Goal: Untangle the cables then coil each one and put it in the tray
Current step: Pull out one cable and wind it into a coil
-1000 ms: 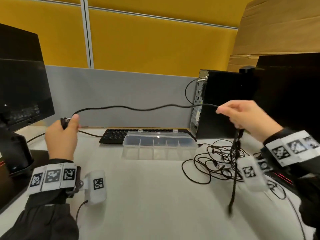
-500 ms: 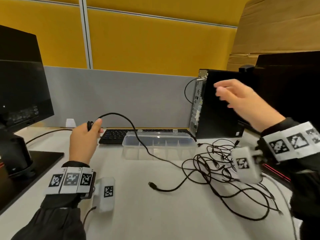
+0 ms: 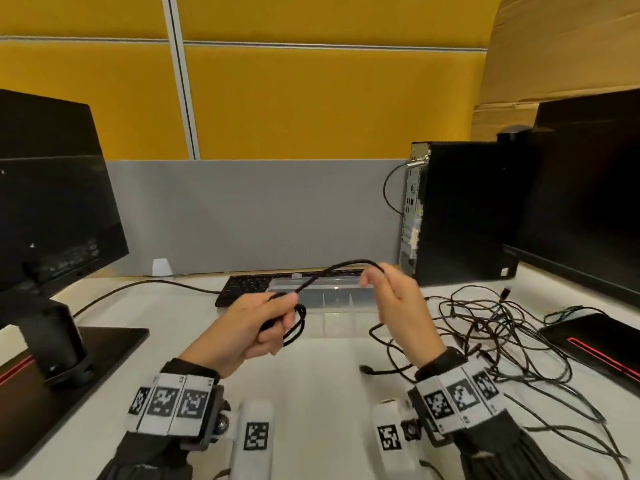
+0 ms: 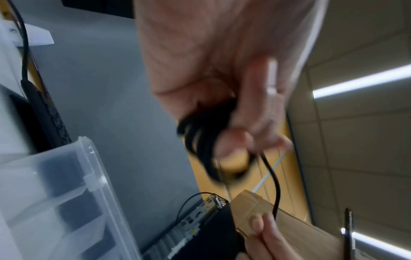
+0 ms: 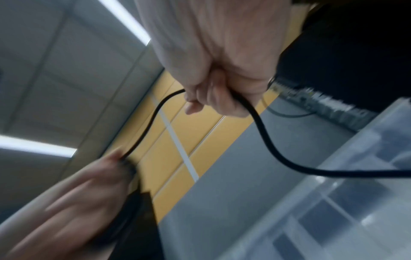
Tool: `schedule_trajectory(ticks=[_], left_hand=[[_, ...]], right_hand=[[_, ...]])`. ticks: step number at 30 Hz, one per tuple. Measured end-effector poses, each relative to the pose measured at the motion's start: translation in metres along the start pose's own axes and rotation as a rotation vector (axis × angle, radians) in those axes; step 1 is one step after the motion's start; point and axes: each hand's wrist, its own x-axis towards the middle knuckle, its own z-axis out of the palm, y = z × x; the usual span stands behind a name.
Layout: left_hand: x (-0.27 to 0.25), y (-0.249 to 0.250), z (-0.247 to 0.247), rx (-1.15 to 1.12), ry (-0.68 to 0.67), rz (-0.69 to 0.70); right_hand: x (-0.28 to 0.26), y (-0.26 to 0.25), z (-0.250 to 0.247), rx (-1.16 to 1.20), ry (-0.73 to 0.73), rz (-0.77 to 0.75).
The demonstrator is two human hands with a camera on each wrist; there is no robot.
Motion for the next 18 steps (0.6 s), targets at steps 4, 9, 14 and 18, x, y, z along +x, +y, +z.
schedule_trajectory(ticks=[4, 9, 14, 18], left_hand=[[-0.007, -0.002, 0.016, -0.181, -0.446, -0.035], [-0.005, 0.013, 0.025, -0.799, -0.524, 0.32], [0.015, 0.03, 0.031, -0.592, 0.19, 0.383], [0.026, 0.02, 0.035, -0.141, 0.294, 0.431]], right_hand=[[0.003, 0.005, -0.014, 0.107, 0.098, 0.025], [-0.006, -0.013, -0.018, 0.104, -0.419, 0.208], [-0.025, -0.034, -0.003, -0.073, -0.795, 0.02], [-0.033, -0.046, 0.003, -0.135, -0.859, -0.052]])
